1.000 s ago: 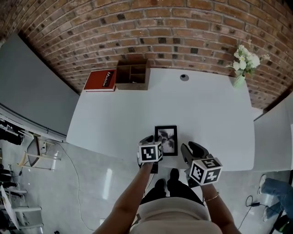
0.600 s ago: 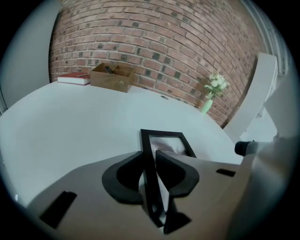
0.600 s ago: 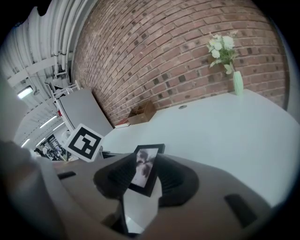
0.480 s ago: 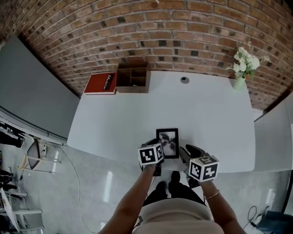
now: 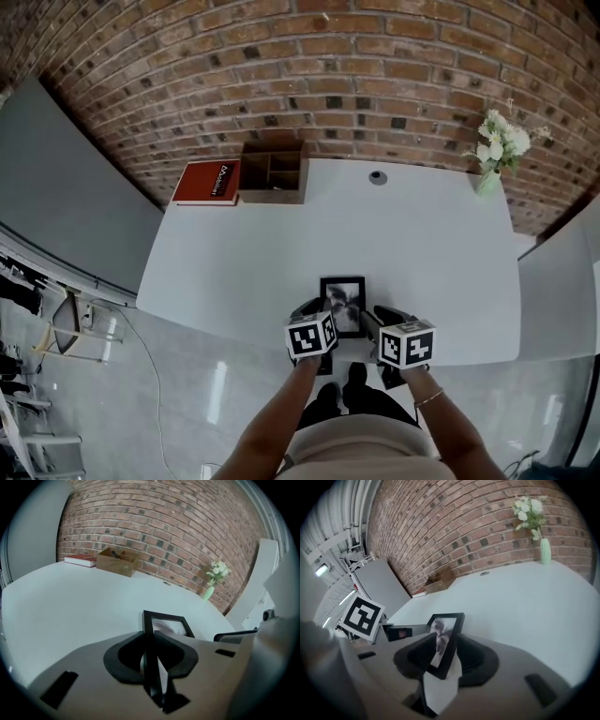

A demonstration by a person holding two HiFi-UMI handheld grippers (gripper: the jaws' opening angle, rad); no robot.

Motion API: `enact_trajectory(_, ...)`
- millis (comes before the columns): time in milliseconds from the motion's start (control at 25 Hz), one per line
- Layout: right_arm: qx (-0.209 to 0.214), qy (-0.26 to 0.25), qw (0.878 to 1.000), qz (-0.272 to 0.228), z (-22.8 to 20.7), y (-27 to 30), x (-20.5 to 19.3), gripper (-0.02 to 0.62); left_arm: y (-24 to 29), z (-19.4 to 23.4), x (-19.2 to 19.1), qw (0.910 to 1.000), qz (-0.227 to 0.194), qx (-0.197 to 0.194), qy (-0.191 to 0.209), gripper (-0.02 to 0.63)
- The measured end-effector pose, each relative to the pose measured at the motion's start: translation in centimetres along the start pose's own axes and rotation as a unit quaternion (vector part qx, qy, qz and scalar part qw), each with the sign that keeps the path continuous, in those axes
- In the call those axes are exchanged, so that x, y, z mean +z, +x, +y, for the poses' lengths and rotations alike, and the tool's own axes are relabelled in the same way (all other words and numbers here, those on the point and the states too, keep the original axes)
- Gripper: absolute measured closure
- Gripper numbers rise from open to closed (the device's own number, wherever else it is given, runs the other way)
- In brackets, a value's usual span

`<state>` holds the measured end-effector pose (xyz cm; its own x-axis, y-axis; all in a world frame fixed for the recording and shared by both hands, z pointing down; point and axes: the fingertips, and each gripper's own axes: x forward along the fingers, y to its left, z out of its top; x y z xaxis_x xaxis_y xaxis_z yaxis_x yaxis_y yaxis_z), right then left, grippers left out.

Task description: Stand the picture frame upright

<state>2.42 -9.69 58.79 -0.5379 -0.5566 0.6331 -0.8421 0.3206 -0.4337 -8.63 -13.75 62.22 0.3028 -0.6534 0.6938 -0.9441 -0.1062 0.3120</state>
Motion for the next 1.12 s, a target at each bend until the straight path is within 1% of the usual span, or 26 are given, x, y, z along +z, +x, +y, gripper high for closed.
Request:
enact_trajectory(280,0.007,0.017,1.000,0.014,-0.5,1.2,0.0,0.474,-0.8,-0.1,0.6,0.9995,-0.029,-0.014,-0.001,0.545)
enact_trajectory(480,0.029,0.040,0.998,0.025,-0.5,2.1,0.3,0.472,-1.2,-0.2,1.0,0.9983,-0.050,-0.031,0.002,0.545)
enact_trajectory(640,0.037,0.059,0.997,0.030,-0.7,2.8,0.3,0.445,-1.6,-0.2,1.3,0.9965,-0.070,-0.046,-0.003,0.544)
enact_trajectory(760,0.053,0.070,0.996,0.035,-0.5,3.2,0.1,0.444,-1.7,-0.4,1.5,0.9956,-0.077,-0.054,0.000,0.545)
enact_trajectory(920,0.078,0.070,0.993,0.051,0.1,3.6,-0.6,0.445,-1.8,-0.7,1.4,0.9946,-0.080,-0.066,0.005,0.545)
enact_trajectory(1000,0.082,0.066,0.993,0.056,0.4,3.8,-0.8,0.445,-1.8,-0.7,1.4,0.9943,-0.080,-0.070,0.004,0.544)
enact_trajectory(1120,0.082,0.062,0.993,0.050,0.5,3.7,-0.5,0.448,-1.8,-0.7,1.7,0.9940,-0.079,-0.076,-0.003,0.542)
